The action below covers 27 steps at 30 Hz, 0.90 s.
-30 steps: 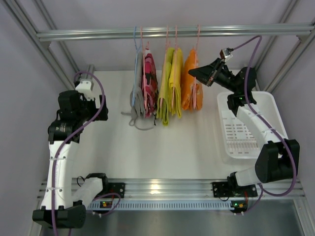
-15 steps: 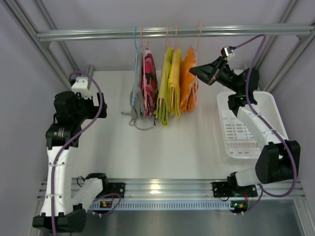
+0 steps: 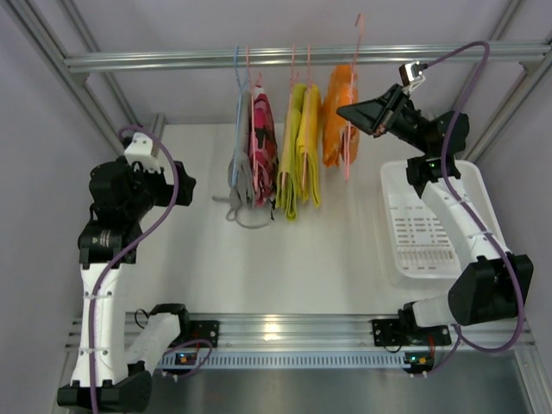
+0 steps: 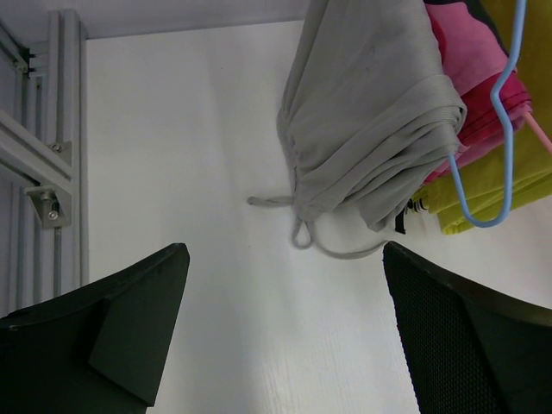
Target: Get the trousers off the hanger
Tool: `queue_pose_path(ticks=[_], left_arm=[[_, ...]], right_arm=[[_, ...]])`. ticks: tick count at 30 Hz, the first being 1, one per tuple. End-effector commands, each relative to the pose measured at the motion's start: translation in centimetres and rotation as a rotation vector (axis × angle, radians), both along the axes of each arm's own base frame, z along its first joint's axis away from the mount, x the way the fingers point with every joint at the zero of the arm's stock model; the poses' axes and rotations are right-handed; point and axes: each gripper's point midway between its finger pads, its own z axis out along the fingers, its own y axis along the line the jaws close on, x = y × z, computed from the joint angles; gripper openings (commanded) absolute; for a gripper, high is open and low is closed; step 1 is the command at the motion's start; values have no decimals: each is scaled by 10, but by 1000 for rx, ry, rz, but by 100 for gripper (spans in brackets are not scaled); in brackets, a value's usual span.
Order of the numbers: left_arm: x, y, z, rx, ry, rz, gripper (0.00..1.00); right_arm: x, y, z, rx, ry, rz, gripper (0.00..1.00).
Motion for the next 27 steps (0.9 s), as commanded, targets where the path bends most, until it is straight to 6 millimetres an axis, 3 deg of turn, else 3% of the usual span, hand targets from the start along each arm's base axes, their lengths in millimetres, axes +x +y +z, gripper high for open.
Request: queue_pose_path(ticks=[1, 4, 9, 13, 17, 23, 27], left_arm=[[1, -14, 32, -44, -96, -70, 99], [-3, -25, 43, -68, -105, -130, 99], [-18, -54, 83, -144, -161, -288, 99], [-46, -92, 107, -283, -186, -522, 99], [-54, -109, 133, -407, -213, -632, 99], [-37, -116, 158, -577, -238, -639, 98], [-13, -139, 165, -655, -204, -711, 95]], right_arm=[[-57, -12, 82, 36, -449, -55, 0], [-67, -12, 81, 43, -434, -31, 0], [-95, -15, 69, 33, -418, -13, 0], [-109, -17, 53, 16, -393, -17, 0], [-126, -19, 51, -14, -398, -26, 0], [-142, -22, 47, -49, -387, -54, 0], [-143, -23, 37, -59, -358, -68, 0]])
